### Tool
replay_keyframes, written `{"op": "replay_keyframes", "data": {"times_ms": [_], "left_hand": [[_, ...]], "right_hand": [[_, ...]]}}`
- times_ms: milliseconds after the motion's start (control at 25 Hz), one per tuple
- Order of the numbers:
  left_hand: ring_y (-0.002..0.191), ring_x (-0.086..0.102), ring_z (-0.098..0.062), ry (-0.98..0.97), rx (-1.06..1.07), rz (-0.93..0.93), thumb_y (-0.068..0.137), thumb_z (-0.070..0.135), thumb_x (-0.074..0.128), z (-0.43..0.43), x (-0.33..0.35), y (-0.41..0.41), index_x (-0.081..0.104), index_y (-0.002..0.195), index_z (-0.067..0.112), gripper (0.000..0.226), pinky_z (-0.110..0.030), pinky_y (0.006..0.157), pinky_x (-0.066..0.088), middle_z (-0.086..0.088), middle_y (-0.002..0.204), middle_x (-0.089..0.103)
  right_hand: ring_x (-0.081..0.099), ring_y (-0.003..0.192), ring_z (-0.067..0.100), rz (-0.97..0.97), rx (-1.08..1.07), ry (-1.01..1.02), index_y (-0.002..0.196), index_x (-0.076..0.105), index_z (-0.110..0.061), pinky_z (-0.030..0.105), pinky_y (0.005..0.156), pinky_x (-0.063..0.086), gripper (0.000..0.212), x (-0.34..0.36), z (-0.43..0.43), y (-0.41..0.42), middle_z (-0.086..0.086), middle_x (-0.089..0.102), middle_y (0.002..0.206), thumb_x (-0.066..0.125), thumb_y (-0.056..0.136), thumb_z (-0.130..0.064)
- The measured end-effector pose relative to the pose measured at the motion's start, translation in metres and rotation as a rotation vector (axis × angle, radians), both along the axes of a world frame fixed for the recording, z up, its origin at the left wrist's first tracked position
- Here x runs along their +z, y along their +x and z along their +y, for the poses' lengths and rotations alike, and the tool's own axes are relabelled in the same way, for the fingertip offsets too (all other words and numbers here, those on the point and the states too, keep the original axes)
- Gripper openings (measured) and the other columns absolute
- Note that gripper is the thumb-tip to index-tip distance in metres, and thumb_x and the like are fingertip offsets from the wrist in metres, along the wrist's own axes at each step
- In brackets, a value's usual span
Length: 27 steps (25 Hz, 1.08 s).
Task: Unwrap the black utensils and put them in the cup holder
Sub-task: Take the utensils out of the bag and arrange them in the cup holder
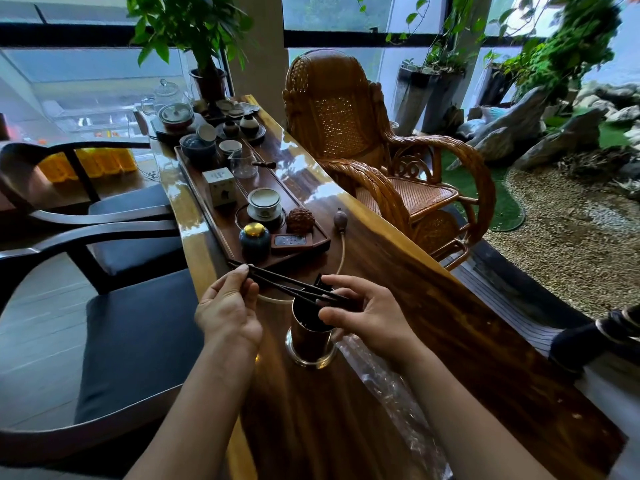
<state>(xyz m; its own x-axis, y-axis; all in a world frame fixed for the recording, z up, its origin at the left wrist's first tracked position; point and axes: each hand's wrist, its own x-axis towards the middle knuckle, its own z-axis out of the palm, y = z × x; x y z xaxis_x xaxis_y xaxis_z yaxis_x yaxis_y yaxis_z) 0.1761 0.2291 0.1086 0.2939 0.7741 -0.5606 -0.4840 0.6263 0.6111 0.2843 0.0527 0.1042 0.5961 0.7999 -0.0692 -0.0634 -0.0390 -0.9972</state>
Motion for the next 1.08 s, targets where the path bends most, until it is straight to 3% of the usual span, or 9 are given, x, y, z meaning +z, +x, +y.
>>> {"op": "replay_keyframes", "data": {"times_ms": [120, 200, 320, 400, 560, 680, 760, 960, 1080], "left_hand": [[0.067, 0.064, -0.011, -0.013, 0.047, 0.059, 0.083, -0.002, 0.076, -0.006, -0.002, 0.005, 0.064, 0.080, 0.012, 0.019, -0.014, 0.051, 0.054, -0.005, 0.080, 0.067], [0.066, 0.063, -0.011, -0.022, 0.068, 0.075, 0.082, -0.003, 0.076, -0.010, -0.003, 0.007, 0.063, 0.078, 0.012, 0.020, -0.015, 0.050, 0.053, -0.004, 0.078, 0.066], [0.066, 0.063, -0.010, -0.042, 0.083, 0.086, 0.082, -0.003, 0.076, -0.014, -0.003, 0.009, 0.063, 0.077, 0.012, 0.020, -0.015, 0.051, 0.053, -0.003, 0.077, 0.065], [0.065, 0.062, -0.009, -0.055, 0.077, 0.082, 0.082, -0.003, 0.076, -0.015, -0.005, 0.010, 0.062, 0.078, 0.011, 0.020, -0.014, 0.049, 0.052, -0.003, 0.077, 0.065], [0.069, 0.062, -0.009, -0.143, -0.046, -0.016, 0.083, -0.001, 0.075, -0.018, -0.011, 0.011, 0.066, 0.092, 0.008, 0.015, -0.014, 0.046, 0.051, -0.004, 0.084, 0.065], [0.070, 0.069, -0.013, -0.135, -0.152, -0.071, 0.085, 0.005, 0.076, -0.021, -0.017, 0.009, 0.067, 0.109, 0.005, 0.026, -0.018, 0.050, 0.056, -0.008, 0.091, 0.070], [0.072, 0.073, -0.016, -0.031, -0.211, -0.002, 0.086, 0.008, 0.074, -0.022, -0.026, 0.005, 0.067, 0.110, 0.006, 0.025, -0.022, 0.054, 0.059, -0.011, 0.095, 0.073], [0.080, 0.070, -0.021, 0.434, -0.469, 0.419, 0.088, 0.005, 0.071, -0.030, -0.062, -0.018, 0.070, 0.100, 0.014, 0.016, -0.029, 0.061, 0.057, -0.012, 0.098, 0.072], [0.084, 0.070, -0.024, 0.763, -0.663, 0.605, 0.086, 0.011, 0.076, -0.043, -0.078, -0.023, 0.071, 0.106, 0.020, 0.023, -0.042, 0.073, 0.062, -0.007, 0.091, 0.071]], "right_hand": [[0.077, 0.086, 0.031, 0.145, -0.313, 0.081, 0.106, 0.075, -0.007, 0.028, 0.066, 0.063, 0.024, -0.006, 0.005, -0.013, 0.017, 0.077, 0.097, 0.076, 0.082, -0.009], [0.078, 0.086, 0.029, 0.171, -0.429, 0.102, 0.100, 0.077, -0.006, 0.027, 0.070, 0.063, 0.020, -0.010, 0.007, -0.018, 0.014, 0.079, 0.093, 0.077, 0.081, -0.012], [0.078, 0.090, 0.022, 0.054, -0.445, 0.067, 0.104, 0.078, -0.013, 0.034, 0.080, 0.063, 0.033, -0.015, 0.003, -0.024, 0.004, 0.080, 0.096, 0.081, 0.075, -0.028], [0.077, 0.089, 0.019, -0.074, -0.460, 0.013, 0.102, 0.079, -0.017, 0.037, 0.082, 0.062, 0.022, -0.019, 0.001, -0.027, 0.001, 0.080, 0.094, 0.080, 0.080, -0.020], [0.078, 0.074, 0.018, -0.188, -0.546, 0.000, 0.092, 0.080, -0.015, 0.032, 0.071, 0.065, 0.012, -0.010, -0.001, -0.022, 0.000, 0.080, 0.085, 0.077, 0.084, -0.006], [0.077, 0.067, 0.013, -0.330, -0.568, -0.056, 0.090, 0.079, -0.018, 0.024, 0.064, 0.062, 0.015, 0.012, -0.010, -0.006, -0.001, 0.079, 0.078, 0.079, 0.082, -0.005], [0.076, 0.065, 0.008, -0.466, -0.536, -0.151, 0.095, 0.079, -0.015, 0.019, 0.062, 0.060, 0.014, 0.030, -0.020, 0.010, -0.002, 0.078, 0.077, 0.079, 0.083, -0.007], [0.070, 0.059, -0.006, -0.806, -0.338, -0.436, 0.093, 0.080, -0.017, 0.004, 0.059, 0.051, 0.011, 0.063, -0.032, 0.040, -0.015, 0.071, 0.071, 0.080, 0.083, -0.012], [0.070, 0.065, 0.000, -0.997, -0.209, -0.522, 0.095, 0.082, -0.016, 0.004, 0.068, 0.050, 0.010, 0.061, -0.008, 0.043, -0.006, 0.076, 0.078, 0.078, 0.085, -0.016]]}}
